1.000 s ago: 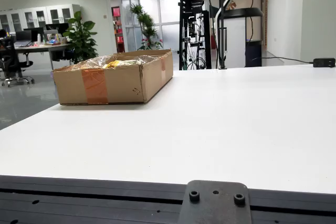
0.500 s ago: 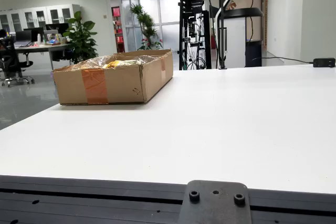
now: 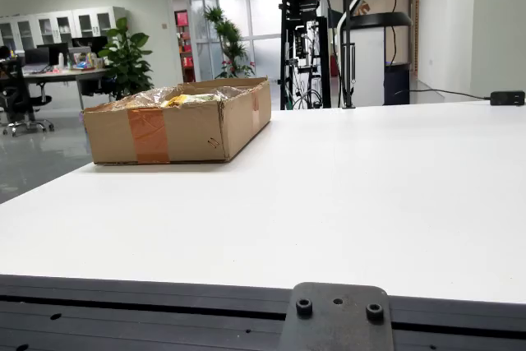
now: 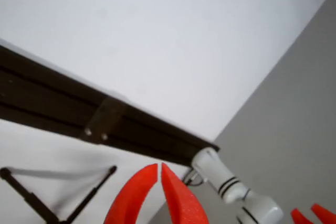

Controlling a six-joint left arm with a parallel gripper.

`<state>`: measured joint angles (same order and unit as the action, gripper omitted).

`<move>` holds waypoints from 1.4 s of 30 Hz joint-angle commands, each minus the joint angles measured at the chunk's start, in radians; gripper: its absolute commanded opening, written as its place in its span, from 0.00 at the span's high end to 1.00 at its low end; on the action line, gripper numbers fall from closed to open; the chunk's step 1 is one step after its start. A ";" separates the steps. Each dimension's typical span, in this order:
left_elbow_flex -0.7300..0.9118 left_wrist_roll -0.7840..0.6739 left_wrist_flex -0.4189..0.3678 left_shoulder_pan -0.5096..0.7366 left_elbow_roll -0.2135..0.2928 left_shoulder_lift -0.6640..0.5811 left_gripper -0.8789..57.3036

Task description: Grasp a snack and put it in the bin.

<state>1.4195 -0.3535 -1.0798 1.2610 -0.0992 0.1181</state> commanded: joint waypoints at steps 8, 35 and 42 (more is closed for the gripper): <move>-0.002 -0.017 -0.040 -0.063 0.003 -0.045 0.98; -0.002 0.026 -0.045 -0.133 0.000 -0.048 0.98; -0.002 0.025 -0.044 -0.097 0.001 -0.048 0.98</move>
<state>1.4174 -0.3264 -1.1249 1.1535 -0.0990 0.0703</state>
